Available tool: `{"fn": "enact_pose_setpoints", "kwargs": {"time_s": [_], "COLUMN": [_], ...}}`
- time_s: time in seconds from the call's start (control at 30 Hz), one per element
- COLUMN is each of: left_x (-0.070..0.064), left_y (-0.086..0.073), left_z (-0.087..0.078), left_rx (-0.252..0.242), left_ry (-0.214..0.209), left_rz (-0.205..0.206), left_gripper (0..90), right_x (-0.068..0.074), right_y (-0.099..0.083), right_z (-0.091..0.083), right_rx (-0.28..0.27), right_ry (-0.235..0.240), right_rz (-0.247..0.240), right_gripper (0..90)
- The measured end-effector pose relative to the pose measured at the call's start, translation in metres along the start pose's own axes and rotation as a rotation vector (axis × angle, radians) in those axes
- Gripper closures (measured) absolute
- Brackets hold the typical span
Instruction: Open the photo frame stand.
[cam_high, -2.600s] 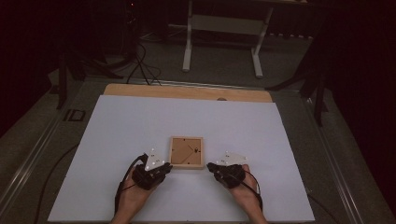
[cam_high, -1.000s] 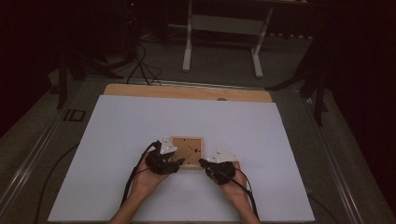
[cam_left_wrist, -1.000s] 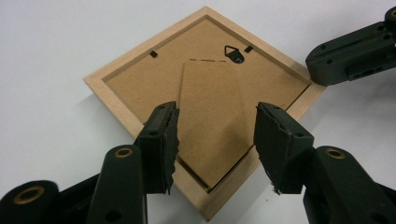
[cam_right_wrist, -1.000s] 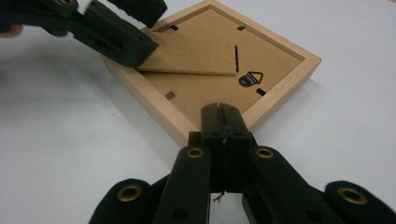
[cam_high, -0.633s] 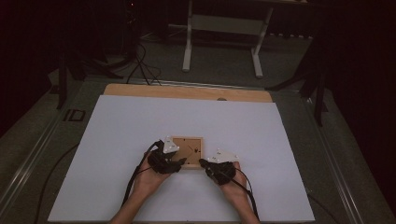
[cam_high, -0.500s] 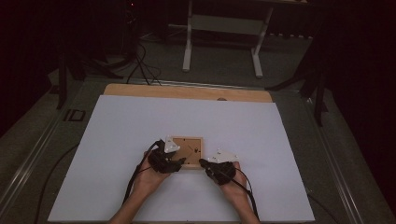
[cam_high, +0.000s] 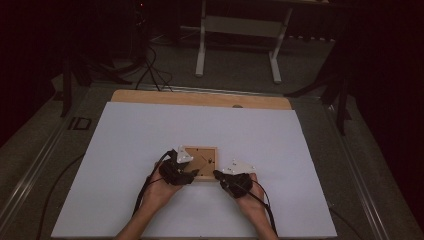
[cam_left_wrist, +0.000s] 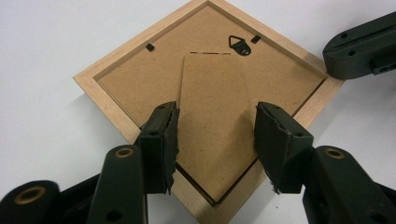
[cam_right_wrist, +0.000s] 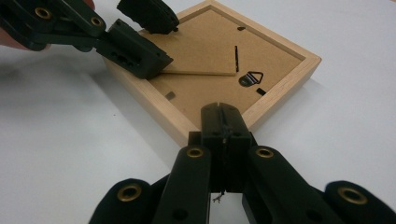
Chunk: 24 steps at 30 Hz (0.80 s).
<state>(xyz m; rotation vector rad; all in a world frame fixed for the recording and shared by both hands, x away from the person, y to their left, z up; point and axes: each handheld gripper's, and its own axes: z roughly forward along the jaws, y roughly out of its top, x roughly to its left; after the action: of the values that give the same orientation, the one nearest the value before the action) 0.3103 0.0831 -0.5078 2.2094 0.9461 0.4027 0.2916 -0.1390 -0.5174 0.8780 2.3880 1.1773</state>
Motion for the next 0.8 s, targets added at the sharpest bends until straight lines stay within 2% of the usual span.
{"fn": "enact_pose_setpoints", "kwargs": {"time_s": [0.13,0.5,0.57,0.67,0.8], "left_x": [0.002,0.001,0.0,0.0,-0.001], "left_y": [0.001,0.01,0.015,0.025,0.034], "left_z": [0.0,-0.004,-0.006,-0.011,-0.013], "left_rx": [0.008,0.03,0.021,0.02,0.009], "left_ry": [-0.01,-0.005,0.0,0.006,0.009], "left_rz": [-0.001,0.015,0.018,0.044,0.048], "left_gripper": [50.8,51.1,51.1,51.1,51.1], "right_x": [0.0,0.0,0.0,-0.001,0.0], "right_y": [0.0,0.0,0.0,0.0,0.0], "right_z": [0.0,0.0,0.0,0.0,0.0], "right_rx": [0.0,0.003,0.003,0.004,0.001], "right_ry": [0.001,0.001,0.001,0.001,0.0], "right_rz": [0.0,-0.006,-0.005,-0.006,-0.012], "right_gripper": [90.0,90.0,90.0,90.0,90.0]}}
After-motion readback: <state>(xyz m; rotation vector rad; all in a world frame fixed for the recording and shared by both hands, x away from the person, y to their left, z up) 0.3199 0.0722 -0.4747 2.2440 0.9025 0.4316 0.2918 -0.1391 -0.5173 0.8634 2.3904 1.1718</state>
